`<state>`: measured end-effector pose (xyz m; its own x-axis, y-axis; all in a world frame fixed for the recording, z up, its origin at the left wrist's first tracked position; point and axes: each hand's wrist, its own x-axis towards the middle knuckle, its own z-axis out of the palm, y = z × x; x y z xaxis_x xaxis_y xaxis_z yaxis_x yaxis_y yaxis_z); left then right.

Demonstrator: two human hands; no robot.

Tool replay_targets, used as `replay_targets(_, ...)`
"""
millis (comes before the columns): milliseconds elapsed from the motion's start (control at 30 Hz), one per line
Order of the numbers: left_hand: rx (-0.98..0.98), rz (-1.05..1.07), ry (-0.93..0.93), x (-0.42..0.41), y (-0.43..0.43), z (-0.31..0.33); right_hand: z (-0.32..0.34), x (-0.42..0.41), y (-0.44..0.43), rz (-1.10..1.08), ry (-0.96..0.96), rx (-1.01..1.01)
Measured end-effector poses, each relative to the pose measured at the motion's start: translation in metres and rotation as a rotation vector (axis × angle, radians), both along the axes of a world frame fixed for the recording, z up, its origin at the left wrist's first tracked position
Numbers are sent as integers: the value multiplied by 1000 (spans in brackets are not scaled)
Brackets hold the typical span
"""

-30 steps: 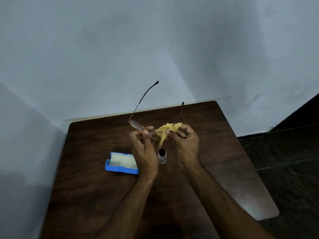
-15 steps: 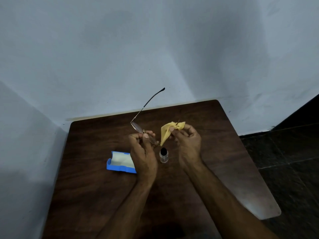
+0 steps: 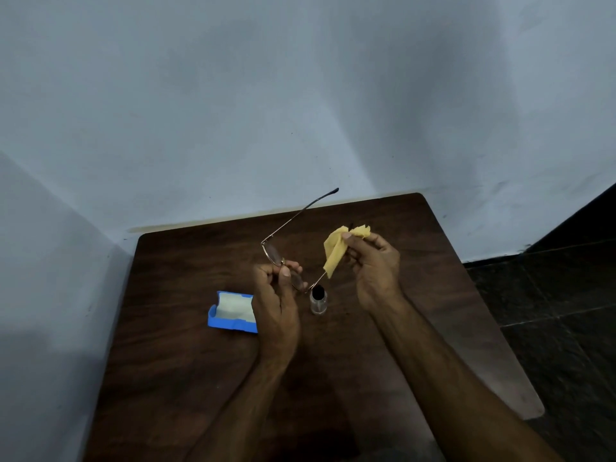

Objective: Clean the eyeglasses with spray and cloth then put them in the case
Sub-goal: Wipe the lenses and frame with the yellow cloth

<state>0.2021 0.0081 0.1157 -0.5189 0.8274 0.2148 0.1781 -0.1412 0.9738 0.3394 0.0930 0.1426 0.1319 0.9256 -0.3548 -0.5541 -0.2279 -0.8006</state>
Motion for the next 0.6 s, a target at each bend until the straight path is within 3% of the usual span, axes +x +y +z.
replay_targets(133, -19, -4, 1, 1, -3, 2, 7, 2, 13, 15, -28, -33)
replay_targets(400, -34, 66, -168, 4, 4, 11, -3, -15, -11, -16, 23, -17)
replay_targets(600, -89, 137, -190, 6, 7, 14, -26, -40, -52, 97, -169, 37)
